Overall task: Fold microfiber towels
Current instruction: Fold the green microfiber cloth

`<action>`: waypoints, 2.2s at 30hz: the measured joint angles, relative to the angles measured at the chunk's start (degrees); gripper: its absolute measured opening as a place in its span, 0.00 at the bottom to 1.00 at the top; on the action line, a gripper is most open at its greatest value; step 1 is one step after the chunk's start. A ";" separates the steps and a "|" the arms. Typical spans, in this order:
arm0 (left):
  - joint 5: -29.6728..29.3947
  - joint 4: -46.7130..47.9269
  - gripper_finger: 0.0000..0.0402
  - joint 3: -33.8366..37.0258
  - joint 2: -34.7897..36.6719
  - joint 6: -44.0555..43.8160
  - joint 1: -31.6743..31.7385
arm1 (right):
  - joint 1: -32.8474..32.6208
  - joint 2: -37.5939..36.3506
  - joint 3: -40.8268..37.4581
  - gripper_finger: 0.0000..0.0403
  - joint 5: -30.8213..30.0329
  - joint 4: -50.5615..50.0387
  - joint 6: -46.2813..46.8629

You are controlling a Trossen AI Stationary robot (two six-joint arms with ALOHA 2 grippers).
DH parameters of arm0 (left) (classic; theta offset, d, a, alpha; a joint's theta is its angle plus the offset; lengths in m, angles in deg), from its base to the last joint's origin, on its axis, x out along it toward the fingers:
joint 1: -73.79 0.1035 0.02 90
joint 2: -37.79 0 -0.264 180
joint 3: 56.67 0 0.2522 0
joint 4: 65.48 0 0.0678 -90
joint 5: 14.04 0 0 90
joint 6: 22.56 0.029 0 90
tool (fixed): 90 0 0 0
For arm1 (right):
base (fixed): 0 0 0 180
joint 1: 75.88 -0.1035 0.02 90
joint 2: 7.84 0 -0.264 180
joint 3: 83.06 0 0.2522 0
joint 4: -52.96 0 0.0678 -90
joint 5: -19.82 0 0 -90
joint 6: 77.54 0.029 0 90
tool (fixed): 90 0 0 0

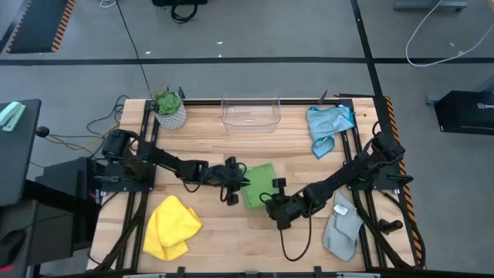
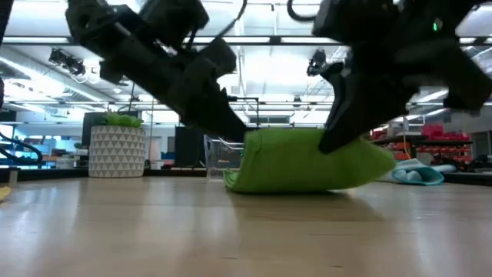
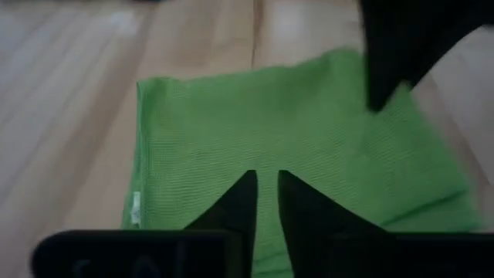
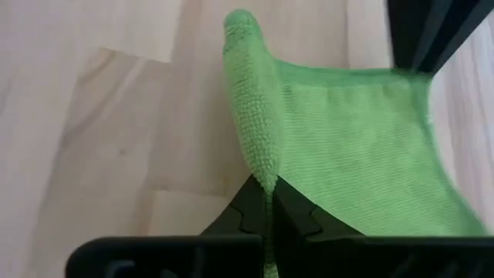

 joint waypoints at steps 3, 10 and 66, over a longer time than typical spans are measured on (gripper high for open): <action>-0.45 0.16 0.06 0.39 -0.28 0.80 0.31 | -0.14 0.01 3.83 0.02 0.79 -6.06 -0.92; -3.26 0.30 0.05 0.22 -1.54 1.75 -0.12 | -0.10 -0.01 11.05 0.03 3.28 -16.07 -2.48; -6.94 -11.65 0.03 4.38 -9.97 -2.62 -3.72 | 23.26 2.53 11.59 0.06 30.65 -11.76 -15.96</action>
